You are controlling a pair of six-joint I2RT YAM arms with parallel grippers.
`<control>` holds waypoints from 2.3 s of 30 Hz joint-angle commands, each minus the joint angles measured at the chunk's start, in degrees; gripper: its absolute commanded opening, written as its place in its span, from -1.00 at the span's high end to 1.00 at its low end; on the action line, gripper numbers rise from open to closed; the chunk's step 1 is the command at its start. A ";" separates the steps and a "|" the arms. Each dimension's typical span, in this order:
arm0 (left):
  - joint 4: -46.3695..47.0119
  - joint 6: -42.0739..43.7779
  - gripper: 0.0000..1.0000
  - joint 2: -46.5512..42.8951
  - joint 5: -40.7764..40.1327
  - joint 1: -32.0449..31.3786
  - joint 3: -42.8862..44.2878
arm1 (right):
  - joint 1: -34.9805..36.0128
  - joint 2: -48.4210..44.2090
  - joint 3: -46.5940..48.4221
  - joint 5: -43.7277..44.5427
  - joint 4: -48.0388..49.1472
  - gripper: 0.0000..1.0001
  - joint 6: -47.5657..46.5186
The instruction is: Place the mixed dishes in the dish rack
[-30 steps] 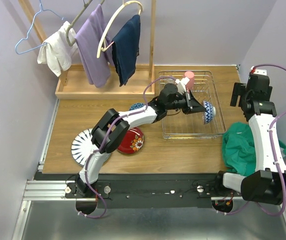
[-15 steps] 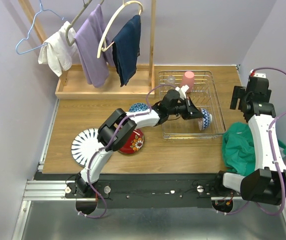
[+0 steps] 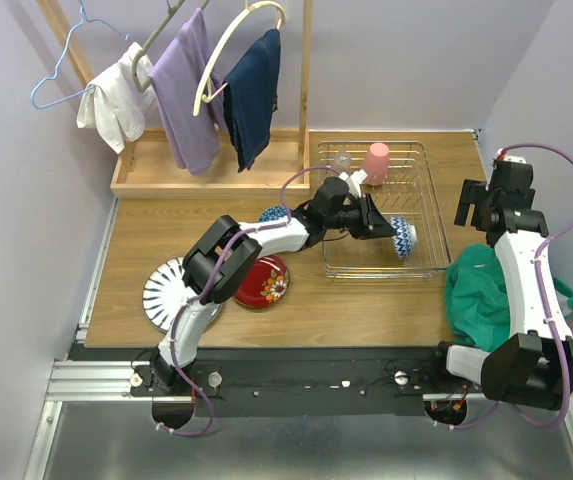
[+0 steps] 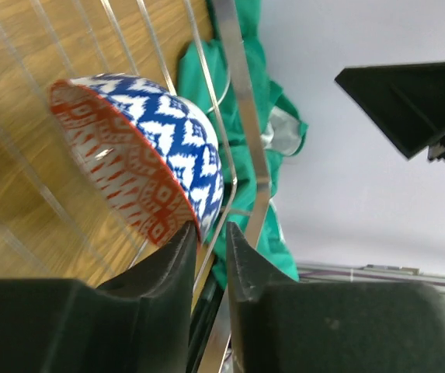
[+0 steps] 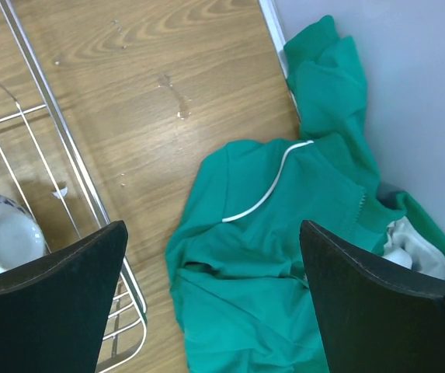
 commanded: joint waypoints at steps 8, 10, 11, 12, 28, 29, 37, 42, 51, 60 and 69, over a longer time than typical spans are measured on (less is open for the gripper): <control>-14.66 15.24 -0.03 -13.90 -2.74 2.97 -4.48 | -0.33 -1.84 -3.00 -5.66 3.37 -0.97 1.56; -17.49 19.54 -0.08 -15.49 -3.71 3.06 -3.42 | -0.33 -2.63 -3.71 -6.45 3.72 -0.97 2.87; -18.46 21.04 -0.10 -15.93 -3.45 3.06 -2.72 | -0.33 -2.98 -4.24 -6.80 4.16 -0.97 3.32; -19.34 22.36 -0.11 -16.89 -3.28 3.06 -2.10 | -0.33 -3.68 -4.59 -7.50 4.42 -0.97 3.41; -78.84 91.09 -0.11 -20.50 -14.51 13.43 12.67 | -0.42 -6.24 -2.57 -27.72 2.40 -0.92 7.62; -79.28 93.02 -0.10 -20.59 -14.87 14.13 10.75 | -0.33 -6.32 -2.48 -27.89 2.66 -0.92 7.71; -76.66 101.47 -0.10 -20.06 -16.98 14.14 5.55 | -0.42 -6.85 -3.98 -27.81 3.37 -0.91 8.42; -74.46 100.08 -0.13 -18.66 -15.67 13.96 4.67 | -0.42 -7.12 -4.15 -27.81 3.55 -0.91 9.30; -72.08 97.43 -0.10 -13.21 -13.03 13.26 5.10 | -0.33 -7.29 -3.19 -26.40 2.66 -0.92 8.77; -72.52 96.12 0.10 -9.16 -12.24 12.20 7.57 | -0.33 -5.72 -5.38 -29.21 1.09 -0.64 6.40; -72.26 94.18 0.97 -11.62 -12.15 12.11 4.85 | 2.56 2.97 -2.31 -34.48 -0.49 0.27 4.90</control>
